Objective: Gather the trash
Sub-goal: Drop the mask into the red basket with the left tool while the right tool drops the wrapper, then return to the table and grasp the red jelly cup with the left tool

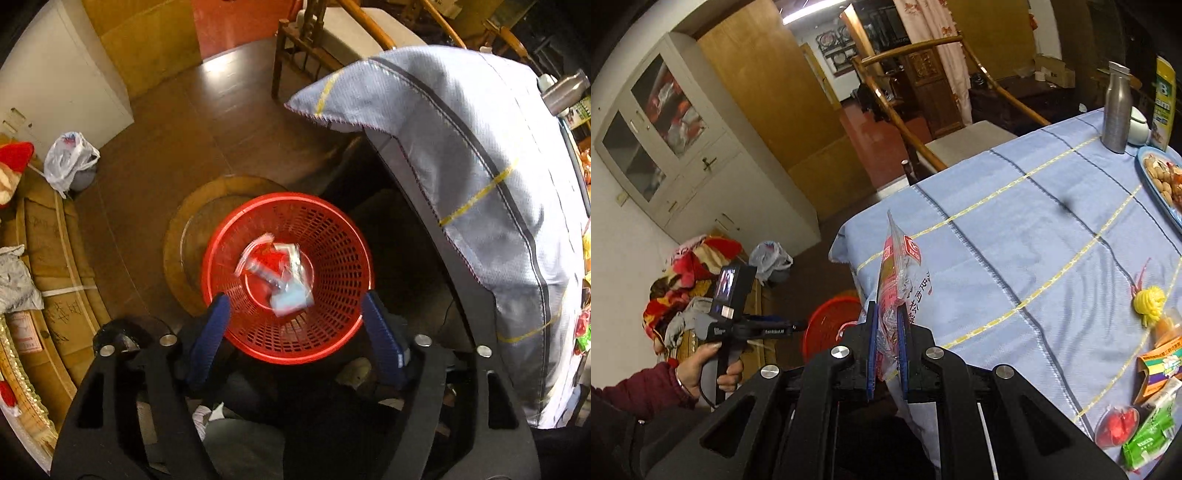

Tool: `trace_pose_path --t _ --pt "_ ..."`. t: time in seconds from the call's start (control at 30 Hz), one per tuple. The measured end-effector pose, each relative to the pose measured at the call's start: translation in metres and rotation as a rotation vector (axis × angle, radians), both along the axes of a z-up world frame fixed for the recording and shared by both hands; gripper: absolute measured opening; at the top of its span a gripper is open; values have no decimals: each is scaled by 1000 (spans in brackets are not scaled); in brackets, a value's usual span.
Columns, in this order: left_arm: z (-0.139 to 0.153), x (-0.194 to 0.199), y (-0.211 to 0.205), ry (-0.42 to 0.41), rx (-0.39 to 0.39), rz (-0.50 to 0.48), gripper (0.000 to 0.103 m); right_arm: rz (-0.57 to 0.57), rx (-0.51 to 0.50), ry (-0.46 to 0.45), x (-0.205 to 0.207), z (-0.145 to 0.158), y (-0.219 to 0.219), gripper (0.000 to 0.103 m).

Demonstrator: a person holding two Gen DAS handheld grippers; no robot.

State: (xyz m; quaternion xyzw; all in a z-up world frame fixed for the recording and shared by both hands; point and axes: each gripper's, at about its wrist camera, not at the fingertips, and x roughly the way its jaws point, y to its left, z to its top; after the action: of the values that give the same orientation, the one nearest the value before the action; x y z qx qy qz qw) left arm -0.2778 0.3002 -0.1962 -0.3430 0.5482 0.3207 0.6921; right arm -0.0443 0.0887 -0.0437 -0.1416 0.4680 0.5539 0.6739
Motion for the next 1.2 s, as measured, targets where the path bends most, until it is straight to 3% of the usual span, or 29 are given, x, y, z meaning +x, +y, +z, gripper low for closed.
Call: trace_pose_path --t 0.27,0.43,0.53,0.57,0.67,0.73,0.83,0.93,1.07,1.2 --pt "34 -42 4 13 86 101 76 231 -21 52 -44 -21 55 12" --pt "57 -89 -14 70 173 195 80 413 -80 100 -89 -55 112 13" --pt "58 -114 -22 114 204 237 81 483 -136 75 -113 -90 139 25" --pt "58 -122 -26 131 214 249 81 511 -180 33 -125 -110 150 36" --pt "55 -137 -30 173 233 272 81 538 -266 -40 -140 -133 165 39" --pt "58 -142 -31 169 232 291 81 530 -220 -37 -138 -114 164 39" --pt "70 -137 -22 114 222 317 81 501 -105 -27 -117 -60 155 44" --pt "89 -110 -8 32 241 275 81 407 33 -92 -92 3 132 54" --pt "118 -31 -8 -61 307 91 82 246 93 -157 -58 34 77 61" --pt "128 71 -40 -144 303 -180 82 -11 19 -220 -16 30 -10 61"
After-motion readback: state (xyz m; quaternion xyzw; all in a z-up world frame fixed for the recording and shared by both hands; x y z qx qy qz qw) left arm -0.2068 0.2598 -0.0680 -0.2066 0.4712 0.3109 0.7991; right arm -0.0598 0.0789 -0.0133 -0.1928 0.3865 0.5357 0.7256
